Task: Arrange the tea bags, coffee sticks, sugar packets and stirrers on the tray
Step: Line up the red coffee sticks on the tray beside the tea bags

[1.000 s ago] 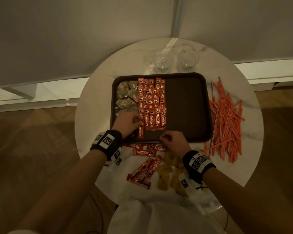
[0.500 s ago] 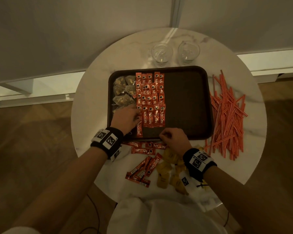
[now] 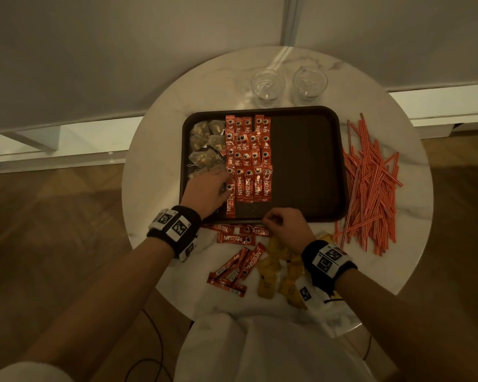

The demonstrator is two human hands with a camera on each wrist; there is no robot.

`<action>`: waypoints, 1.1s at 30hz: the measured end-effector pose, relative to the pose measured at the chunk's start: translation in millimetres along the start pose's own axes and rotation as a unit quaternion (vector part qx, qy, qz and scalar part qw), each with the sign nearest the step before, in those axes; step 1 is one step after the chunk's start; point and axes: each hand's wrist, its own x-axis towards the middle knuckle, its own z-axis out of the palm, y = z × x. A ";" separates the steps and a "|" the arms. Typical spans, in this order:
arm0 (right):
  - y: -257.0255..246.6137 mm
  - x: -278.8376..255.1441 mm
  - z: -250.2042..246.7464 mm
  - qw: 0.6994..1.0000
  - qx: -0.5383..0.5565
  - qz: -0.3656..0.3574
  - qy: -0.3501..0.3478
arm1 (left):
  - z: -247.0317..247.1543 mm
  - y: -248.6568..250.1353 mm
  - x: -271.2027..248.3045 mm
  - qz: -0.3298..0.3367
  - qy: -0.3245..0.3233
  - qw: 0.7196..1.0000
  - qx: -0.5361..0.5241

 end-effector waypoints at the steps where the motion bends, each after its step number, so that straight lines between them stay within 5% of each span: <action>1: 0.6 -5.3 0.3 1.000 0.003 0.001 -0.008 | 0.7 2.9 -7.9 0.003 0.002 1.000 -0.003; 6: 12.1 -41.7 7.4 0.999 0.006 0.018 -0.031 | 20.8 22.8 -64.0 -0.012 -0.022 0.999 -0.049; 14: 15.6 -91.2 31.6 0.996 0.024 0.052 -0.073 | 79.0 55.7 -138.8 -0.156 -0.105 0.980 -0.064; 19: 8.4 -102.5 44.7 0.995 0.041 0.048 -0.076 | 90.4 60.5 -160.5 -0.179 -0.054 0.973 -0.136; 29: -15.7 -96.6 53.9 0.965 0.241 0.086 -0.059 | 76.5 68.9 -188.7 -0.145 0.064 0.959 -0.235; 33: -20.5 -98.8 46.0 0.957 0.263 0.072 -0.096 | 71.6 66.6 -194.2 -0.193 0.051 0.894 -0.401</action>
